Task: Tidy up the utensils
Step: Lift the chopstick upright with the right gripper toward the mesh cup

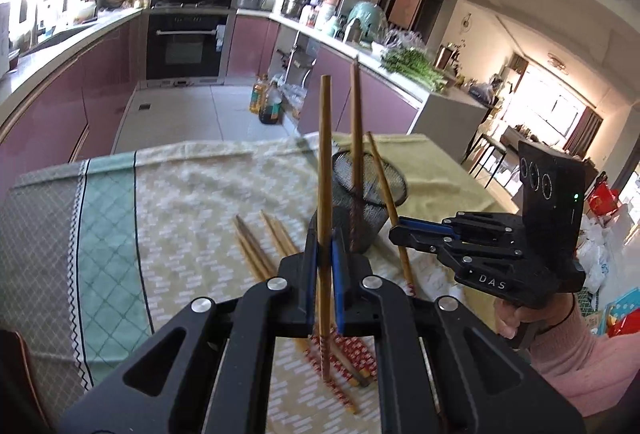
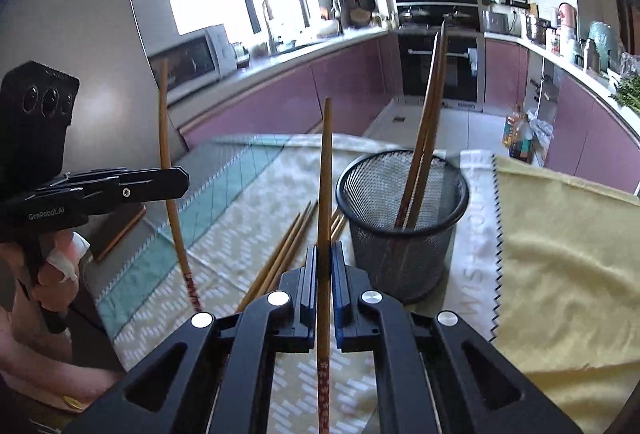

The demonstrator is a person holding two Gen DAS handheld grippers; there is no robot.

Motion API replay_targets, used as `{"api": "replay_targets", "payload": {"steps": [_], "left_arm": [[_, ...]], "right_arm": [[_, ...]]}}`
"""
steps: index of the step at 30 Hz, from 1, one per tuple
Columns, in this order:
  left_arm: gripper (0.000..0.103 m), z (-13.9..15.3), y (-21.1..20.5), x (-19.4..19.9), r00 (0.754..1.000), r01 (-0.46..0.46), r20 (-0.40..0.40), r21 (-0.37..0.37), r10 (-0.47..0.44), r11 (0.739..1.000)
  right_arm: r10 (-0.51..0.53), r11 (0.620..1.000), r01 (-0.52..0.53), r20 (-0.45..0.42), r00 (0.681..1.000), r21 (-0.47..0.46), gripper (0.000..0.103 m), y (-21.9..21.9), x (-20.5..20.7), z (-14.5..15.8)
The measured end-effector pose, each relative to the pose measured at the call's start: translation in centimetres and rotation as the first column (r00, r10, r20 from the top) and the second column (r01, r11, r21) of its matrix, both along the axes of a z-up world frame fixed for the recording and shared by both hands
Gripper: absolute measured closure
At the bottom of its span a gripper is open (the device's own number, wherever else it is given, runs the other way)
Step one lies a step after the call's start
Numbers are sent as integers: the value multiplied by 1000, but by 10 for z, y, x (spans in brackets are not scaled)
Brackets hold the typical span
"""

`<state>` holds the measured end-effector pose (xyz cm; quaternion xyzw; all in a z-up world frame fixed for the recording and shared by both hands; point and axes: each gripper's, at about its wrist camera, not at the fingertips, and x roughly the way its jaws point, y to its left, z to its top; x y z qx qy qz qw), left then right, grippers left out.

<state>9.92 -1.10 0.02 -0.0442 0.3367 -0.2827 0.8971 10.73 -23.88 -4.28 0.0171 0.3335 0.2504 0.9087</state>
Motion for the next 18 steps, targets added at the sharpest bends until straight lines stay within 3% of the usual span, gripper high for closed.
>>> {"api": "replay_targets", "payload": {"steps": [18], "left_arm": [[96, 74, -24, 18, 988, 41, 153, -93, -26, 995]], "right_arm": [[-49, 992, 25, 201, 978, 122, 97, -41, -3, 83]]}}
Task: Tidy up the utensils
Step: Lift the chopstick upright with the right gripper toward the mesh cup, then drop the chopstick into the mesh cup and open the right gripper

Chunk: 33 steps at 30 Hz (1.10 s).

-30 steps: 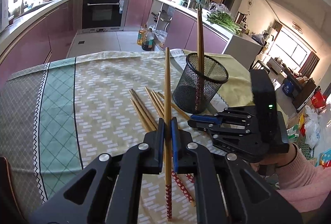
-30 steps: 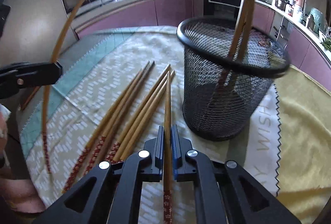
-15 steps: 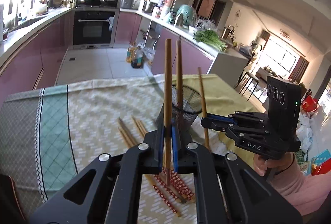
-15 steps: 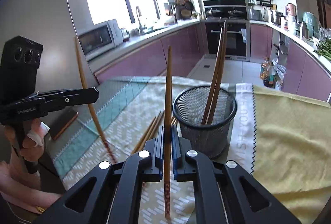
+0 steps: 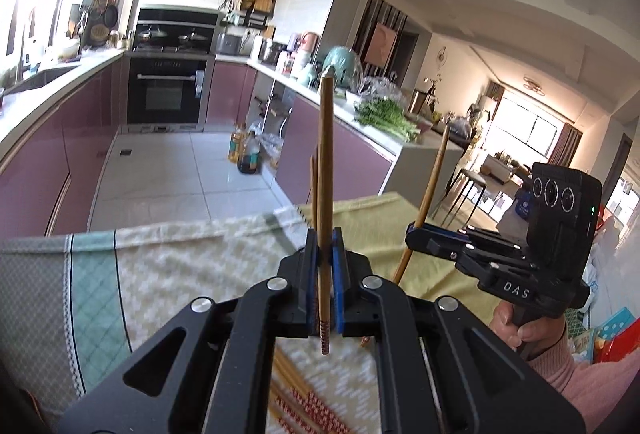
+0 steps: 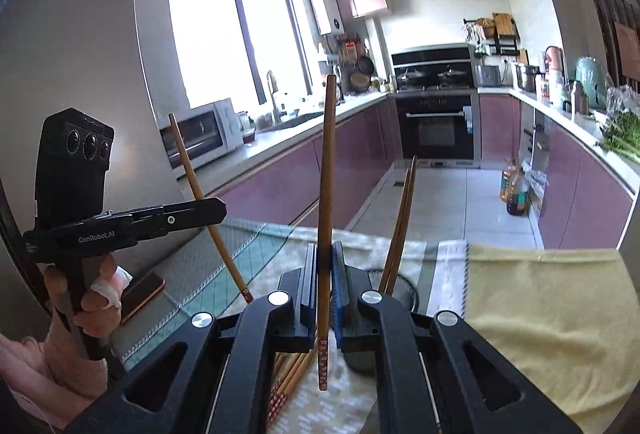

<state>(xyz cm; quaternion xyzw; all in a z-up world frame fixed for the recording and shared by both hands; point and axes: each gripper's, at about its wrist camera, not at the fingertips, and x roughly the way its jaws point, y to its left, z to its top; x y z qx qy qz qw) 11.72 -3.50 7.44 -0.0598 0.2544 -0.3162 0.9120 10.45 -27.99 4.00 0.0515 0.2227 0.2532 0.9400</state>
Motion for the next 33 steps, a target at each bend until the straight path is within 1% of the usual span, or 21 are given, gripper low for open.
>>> {"api": "replay_targets", "payload": {"steps": [4, 10, 13, 17, 21, 24, 29, 33], "left_arm": [[96, 17, -10, 8, 999, 5, 35, -9, -5, 1000], [96, 29, -29, 19, 998, 1, 67, 10, -2, 1000], [96, 27, -38, 28, 999, -2, 47, 26, 0, 1000], [96, 14, -48, 42, 1000, -2, 10, 61, 2, 998], [96, -3, -60, 52, 999, 19, -32, 116, -15, 993], [96, -19, -67, 57, 997, 42, -65, 162, -31, 986], [96, -41, -75, 65, 992, 77, -113, 212, -53, 974], [96, -53, -81, 77, 990, 82, -135, 237, -51, 968]], "right_arm": [[-12, 1000, 12, 30, 999, 4, 97, -4, 5, 12], [-40, 999, 40, 57, 998, 15, 97, -9, 20, 19], [-66, 998, 66, 55, 996, 3, 97, -10, 30, 16], [-82, 997, 82, 24, 996, -1, 97, -9, 41, 5], [-86, 996, 85, -32, 996, -18, 97, -8, 56, -10], [-79, 997, 77, -89, 993, -21, 97, -8, 64, -23], [-76, 996, 68, -164, 984, -49, 97, -4, 70, -41], [-81, 995, 68, -203, 976, -74, 97, -1, 78, -51]]}}
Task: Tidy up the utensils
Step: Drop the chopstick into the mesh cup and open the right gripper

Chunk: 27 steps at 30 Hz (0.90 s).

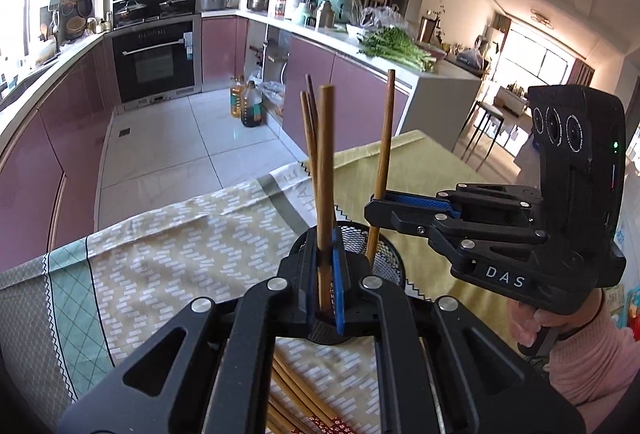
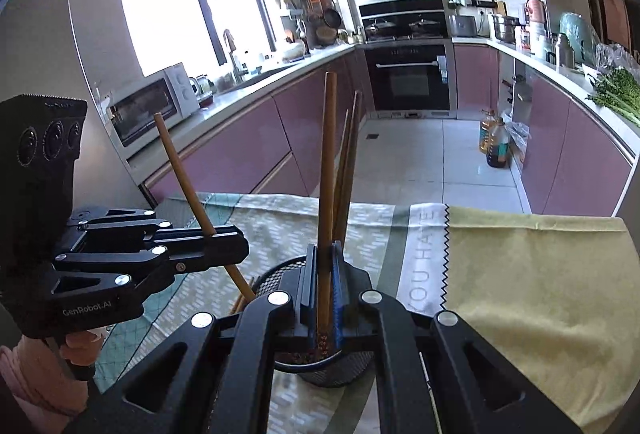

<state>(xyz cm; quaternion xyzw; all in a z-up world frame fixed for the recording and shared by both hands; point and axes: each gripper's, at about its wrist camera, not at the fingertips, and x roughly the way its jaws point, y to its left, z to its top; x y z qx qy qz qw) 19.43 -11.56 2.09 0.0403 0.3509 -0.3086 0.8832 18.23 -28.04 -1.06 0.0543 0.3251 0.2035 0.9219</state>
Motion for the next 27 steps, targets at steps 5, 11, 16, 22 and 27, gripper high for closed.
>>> {"api": "replay_targets", "payload": {"steps": [5, 11, 16, 22, 27], "left_arm": [[96, -2, -2, 9, 1000, -14, -9, -2, 14, 1000], [94, -6, -3, 23, 999, -27, -20, 2, 27, 1000], [92, -12, -3, 26, 999, -42, -24, -4, 41, 999], [91, -15, 11, 16, 997, -72, -6, -25, 72, 997], [88, -18, 28, 4, 994, -105, 10, -35, 105, 994]], "right_arm": [[-20, 1000, 20, -27, 999, -4, 97, -1, 11, -9], [-33, 999, 33, -46, 998, 0, 94, 0, 22, -16], [-36, 999, 36, -50, 998, 2, 93, 1, 28, -21], [-7, 1000, 7, -31, 999, -3, 93, 4, 25, -20], [-28, 1000, 28, -12, 1000, -15, 92, 1, 17, -17]]}}
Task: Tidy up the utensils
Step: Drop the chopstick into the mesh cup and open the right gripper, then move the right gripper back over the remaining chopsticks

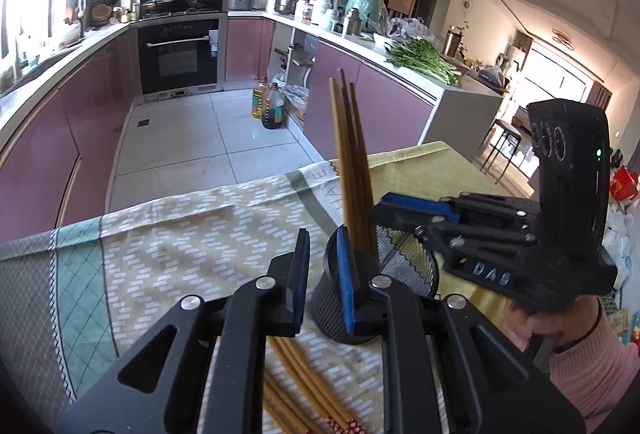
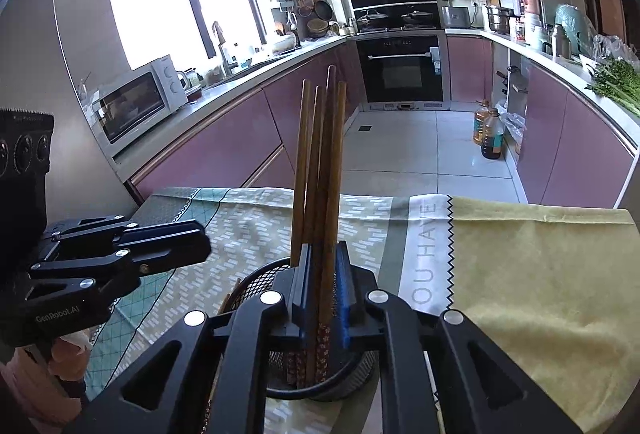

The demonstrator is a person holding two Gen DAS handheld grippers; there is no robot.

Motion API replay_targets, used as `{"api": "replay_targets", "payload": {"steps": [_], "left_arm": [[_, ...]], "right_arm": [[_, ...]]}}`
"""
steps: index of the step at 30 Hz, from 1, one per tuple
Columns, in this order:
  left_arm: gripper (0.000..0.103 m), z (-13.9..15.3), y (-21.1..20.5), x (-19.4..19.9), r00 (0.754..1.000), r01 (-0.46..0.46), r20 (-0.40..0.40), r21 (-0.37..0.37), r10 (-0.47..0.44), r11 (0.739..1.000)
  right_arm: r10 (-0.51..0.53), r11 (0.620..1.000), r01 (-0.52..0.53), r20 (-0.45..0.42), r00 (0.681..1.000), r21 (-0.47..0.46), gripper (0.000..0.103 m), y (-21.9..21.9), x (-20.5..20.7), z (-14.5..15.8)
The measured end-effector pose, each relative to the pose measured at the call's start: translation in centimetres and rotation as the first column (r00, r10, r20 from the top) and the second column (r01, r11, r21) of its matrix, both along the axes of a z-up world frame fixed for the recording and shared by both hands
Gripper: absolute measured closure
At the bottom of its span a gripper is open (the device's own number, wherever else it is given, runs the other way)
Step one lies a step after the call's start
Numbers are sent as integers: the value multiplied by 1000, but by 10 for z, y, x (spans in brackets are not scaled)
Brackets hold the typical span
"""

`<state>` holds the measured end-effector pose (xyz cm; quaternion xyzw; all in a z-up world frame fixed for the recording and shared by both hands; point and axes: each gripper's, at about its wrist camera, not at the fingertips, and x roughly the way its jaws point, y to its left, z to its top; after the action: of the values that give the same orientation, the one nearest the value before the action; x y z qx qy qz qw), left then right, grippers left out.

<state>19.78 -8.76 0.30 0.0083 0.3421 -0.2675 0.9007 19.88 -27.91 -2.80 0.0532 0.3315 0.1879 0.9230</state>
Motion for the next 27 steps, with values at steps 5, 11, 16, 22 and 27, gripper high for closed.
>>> {"api": "replay_targets", "payload": {"steps": [5, 11, 16, 22, 27], "left_arm": [[82, -3, 21, -24, 999, -34, 42, 14, 33, 999], [77, -15, 47, -52, 996, -81, 42, 21, 80, 996], [74, -43, 58, -75, 996, -86, -7, 66, 87, 994], [73, -81, 67, -88, 989, -96, -104, 72, 103, 993], [73, -105, 67, -93, 981, -99, -161, 80, 111, 992]], "right_arm": [[26, 1000, -25, 49, 998, -4, 86, 1, -25, 11], [135, 991, -136, 100, 986, 0, 75, 13, -71, 19], [203, 979, -202, 35, 979, -6, 71, 32, -89, -6], [202, 979, -204, -78, 976, -9, 71, 53, -90, -49], [202, 978, -206, -138, 970, -16, 71, 67, -92, -72]]}}
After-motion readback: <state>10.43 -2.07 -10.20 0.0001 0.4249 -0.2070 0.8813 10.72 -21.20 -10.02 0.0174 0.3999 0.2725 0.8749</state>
